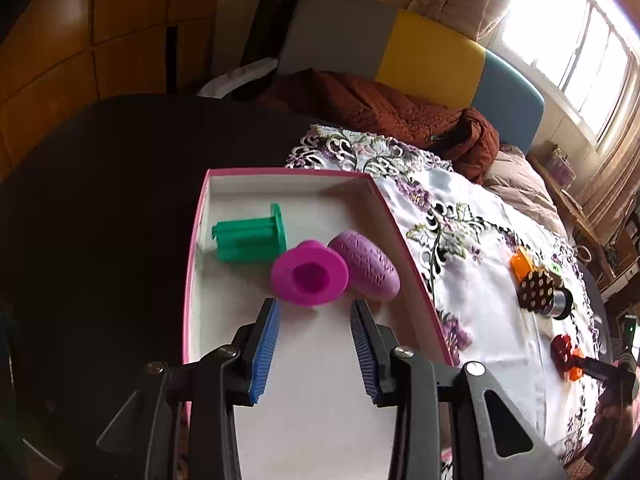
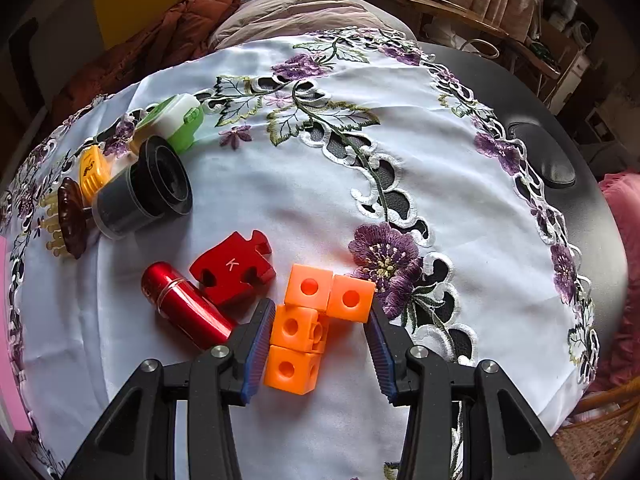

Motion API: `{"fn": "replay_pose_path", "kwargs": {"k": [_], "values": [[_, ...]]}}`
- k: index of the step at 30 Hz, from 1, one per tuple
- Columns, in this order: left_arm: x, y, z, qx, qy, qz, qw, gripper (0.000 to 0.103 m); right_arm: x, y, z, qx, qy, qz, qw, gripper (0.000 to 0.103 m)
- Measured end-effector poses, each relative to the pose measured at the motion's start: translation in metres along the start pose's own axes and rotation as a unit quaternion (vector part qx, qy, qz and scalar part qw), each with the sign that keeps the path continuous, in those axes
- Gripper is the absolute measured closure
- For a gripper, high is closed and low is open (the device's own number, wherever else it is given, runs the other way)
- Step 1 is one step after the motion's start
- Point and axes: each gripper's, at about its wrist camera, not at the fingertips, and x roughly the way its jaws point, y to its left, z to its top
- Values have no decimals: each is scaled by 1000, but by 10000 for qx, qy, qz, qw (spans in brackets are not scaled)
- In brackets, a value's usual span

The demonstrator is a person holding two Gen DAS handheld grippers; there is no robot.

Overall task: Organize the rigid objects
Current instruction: 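Carry the magenta funnel into the tray with the left tool while the right tool grasps the orange cubes, then carry the orange cubes into the tray and open the right tool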

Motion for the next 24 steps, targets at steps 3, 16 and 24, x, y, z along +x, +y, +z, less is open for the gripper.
{"fn": "replay_pose_path", "kwargs": {"k": [3, 16, 24], "values": [[-6, 0, -8, -1, 18, 108, 9999, 67, -2, 0, 0, 2, -48, -11, 10000, 57], [-28, -3, -23, 139, -233, 384, 9989, 67, -27, -3, 3, 109, -710, 118, 9973, 57], [-33, -3, -25, 185, -273, 395, 9987, 67, -48, 22, -1, -406, -1169, 623, 9904, 57]]}}
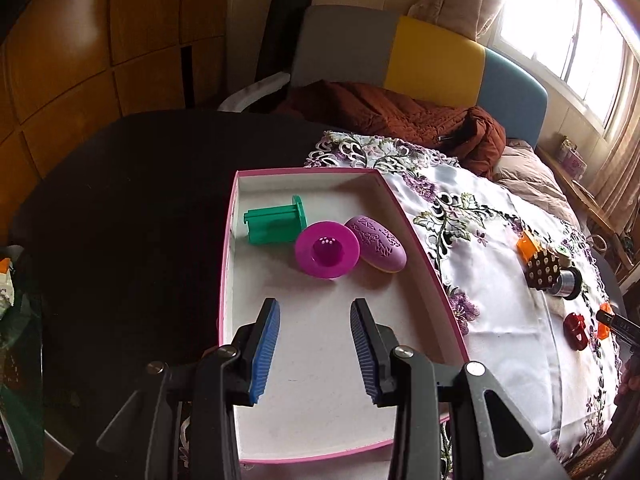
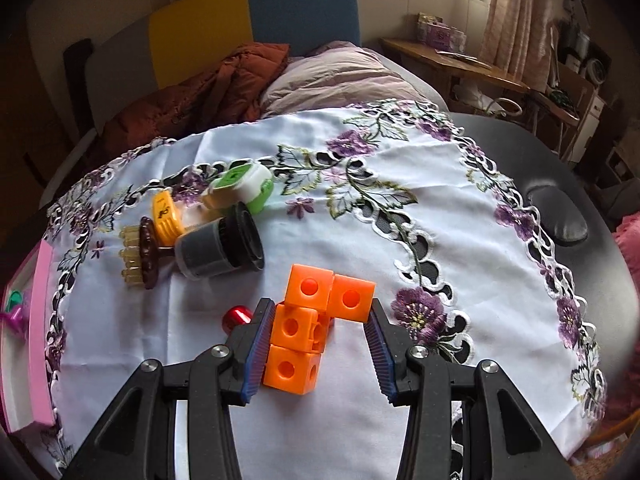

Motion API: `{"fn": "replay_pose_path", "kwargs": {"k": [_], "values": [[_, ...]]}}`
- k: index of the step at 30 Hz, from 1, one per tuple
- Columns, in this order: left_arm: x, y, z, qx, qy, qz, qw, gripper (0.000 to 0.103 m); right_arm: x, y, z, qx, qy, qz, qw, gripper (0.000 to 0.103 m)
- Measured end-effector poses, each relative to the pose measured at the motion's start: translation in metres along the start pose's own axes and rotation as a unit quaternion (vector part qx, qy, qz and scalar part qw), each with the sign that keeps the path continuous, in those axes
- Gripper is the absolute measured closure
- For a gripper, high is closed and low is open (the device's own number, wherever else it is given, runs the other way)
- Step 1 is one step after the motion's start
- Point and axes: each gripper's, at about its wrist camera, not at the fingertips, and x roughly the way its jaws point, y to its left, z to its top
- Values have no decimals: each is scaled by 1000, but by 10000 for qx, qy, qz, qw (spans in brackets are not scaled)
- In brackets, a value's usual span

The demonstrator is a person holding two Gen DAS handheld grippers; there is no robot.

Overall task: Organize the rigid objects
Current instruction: 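Carry the orange cubes into the tray and open the right tool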

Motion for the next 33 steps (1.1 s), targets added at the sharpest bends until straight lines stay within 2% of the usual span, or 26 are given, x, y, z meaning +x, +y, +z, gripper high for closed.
{"fn": "replay_pose_path", "kwargs": {"k": [7, 12, 17, 24, 28, 31, 33], "values": [[1, 4, -1, -36, 12, -1, 10000, 67, -17, 39, -3, -447, -77, 570, 9973, 57], [1, 13, -3, -189, 12, 5, 9998, 67, -33, 102, -4, -1025, -98, 1218, 9872, 57], [0, 27, -5, -352, 7, 103, 9993, 67, -52, 189, -13, -1802, -79, 2036, 9623, 57], [-2, 49, -8, -570, -5, 202, 9982, 67, -61, 307, -42, -2860, 255, 2905, 9128, 57], [-2, 57, -9, -650, -2, 215, 9977, 67, -43, 355, -64, -3473, 596, 2825, 8922, 57], [0, 61, -11, -701, 40, 203, 9973, 67, -19, 376, -72, -3760, 794, 2498, 8888, 57], [1, 62, -12, -709, 63, 208, 9972, 67, -4, 385, -72, -3844, 849, 2265, 8909, 57]]}}
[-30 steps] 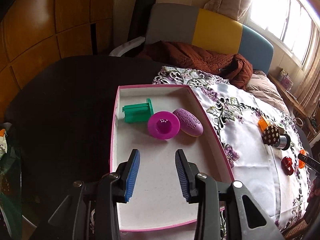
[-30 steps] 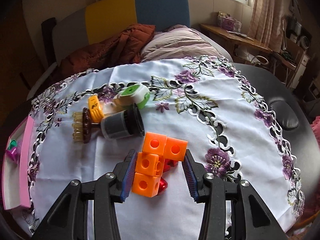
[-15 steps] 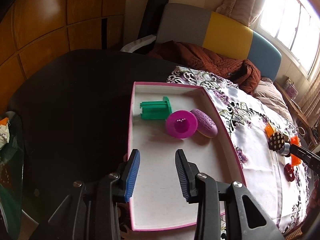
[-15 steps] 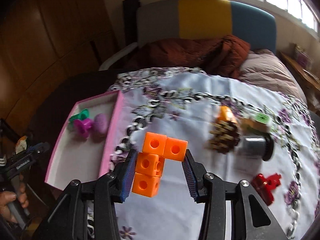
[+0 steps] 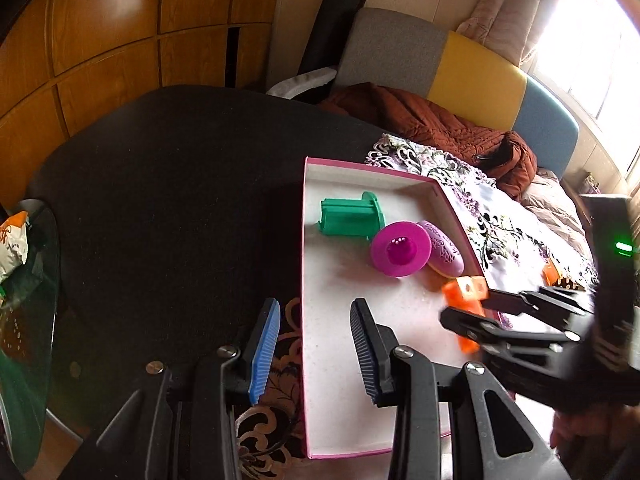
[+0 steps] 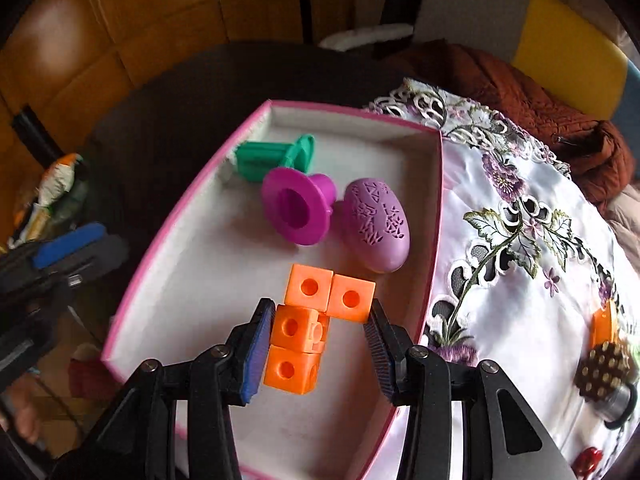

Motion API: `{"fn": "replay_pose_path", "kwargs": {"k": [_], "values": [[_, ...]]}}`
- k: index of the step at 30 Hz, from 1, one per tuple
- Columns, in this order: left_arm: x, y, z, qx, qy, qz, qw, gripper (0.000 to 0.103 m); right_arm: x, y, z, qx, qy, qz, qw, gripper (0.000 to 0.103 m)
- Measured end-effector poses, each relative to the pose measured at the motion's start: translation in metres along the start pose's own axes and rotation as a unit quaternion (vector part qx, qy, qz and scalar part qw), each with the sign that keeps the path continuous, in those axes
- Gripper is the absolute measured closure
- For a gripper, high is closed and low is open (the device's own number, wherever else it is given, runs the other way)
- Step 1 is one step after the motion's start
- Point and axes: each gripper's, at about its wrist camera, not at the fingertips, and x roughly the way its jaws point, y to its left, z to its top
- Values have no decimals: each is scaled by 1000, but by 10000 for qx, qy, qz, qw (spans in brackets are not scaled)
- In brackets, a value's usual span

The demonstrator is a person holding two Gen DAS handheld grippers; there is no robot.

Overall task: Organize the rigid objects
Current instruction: 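Carry the orange cubes into the tray and open the right tool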

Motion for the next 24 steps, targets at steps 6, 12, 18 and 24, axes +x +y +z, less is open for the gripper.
{"fn": "replay_pose_path", "kwargs": {"k": [6, 12, 18, 24], "values": [[2, -1, -2, 31, 15, 21, 10000, 67, 28, -14, 10, 77, 158, -457, 9988, 57], [-3, -3, -3, 108, -48, 77, 9999, 67, 21, -20, 7, 272, -24, -435, 9987, 54], [-7, -7, -3, 155, -74, 91, 9998, 67, -4, -19, 0, 380, -421, -439, 9974, 39], [-14, -16, -5, 301, -130, 103, 9994, 67, -28, -20, -10, 538, -753, -459, 9947, 31]]}}
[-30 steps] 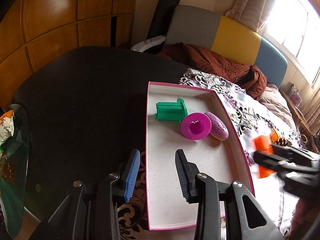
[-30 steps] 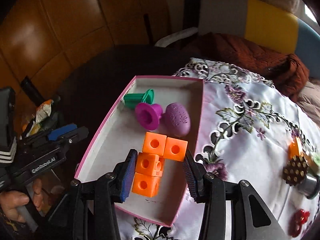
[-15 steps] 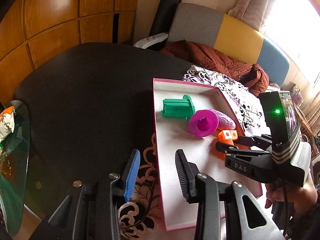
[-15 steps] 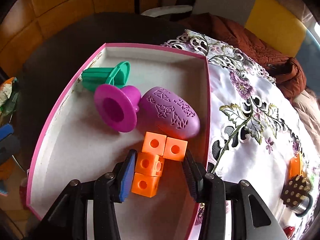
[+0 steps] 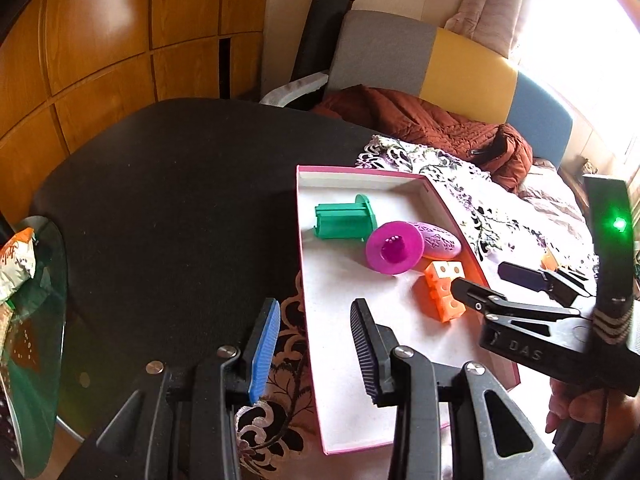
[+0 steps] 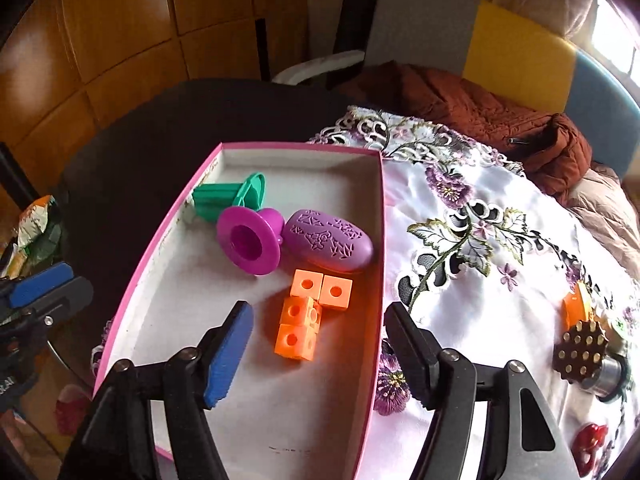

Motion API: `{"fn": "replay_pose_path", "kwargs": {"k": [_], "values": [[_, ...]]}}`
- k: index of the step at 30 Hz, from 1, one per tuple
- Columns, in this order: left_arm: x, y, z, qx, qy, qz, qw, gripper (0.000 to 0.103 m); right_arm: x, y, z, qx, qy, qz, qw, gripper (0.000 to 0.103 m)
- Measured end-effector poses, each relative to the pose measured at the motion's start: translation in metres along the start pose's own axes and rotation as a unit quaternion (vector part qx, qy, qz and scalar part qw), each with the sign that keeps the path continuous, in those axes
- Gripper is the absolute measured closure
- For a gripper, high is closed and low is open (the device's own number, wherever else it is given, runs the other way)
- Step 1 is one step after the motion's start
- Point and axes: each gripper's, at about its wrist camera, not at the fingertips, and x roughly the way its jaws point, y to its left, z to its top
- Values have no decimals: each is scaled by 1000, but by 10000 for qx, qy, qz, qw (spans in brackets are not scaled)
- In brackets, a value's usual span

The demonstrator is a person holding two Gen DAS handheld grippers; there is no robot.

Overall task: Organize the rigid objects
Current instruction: 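Carry the orange cubes into the tray and open the right tool, then move the left tool to the brown spiky ball and close on it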

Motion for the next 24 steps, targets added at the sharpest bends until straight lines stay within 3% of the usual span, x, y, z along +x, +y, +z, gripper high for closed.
{"fn": "replay_pose_path", "kwargs": {"k": [12, 24], "values": [[-10, -24, -2, 344, -36, -49, 9994, 67, -49, -27, -6, 208, -607, -261, 9976, 16], [-12, -61, -3, 744, 39, -213, 9970, 66, -90, -93, -19, 513, -944, -837, 9907, 8]]}}
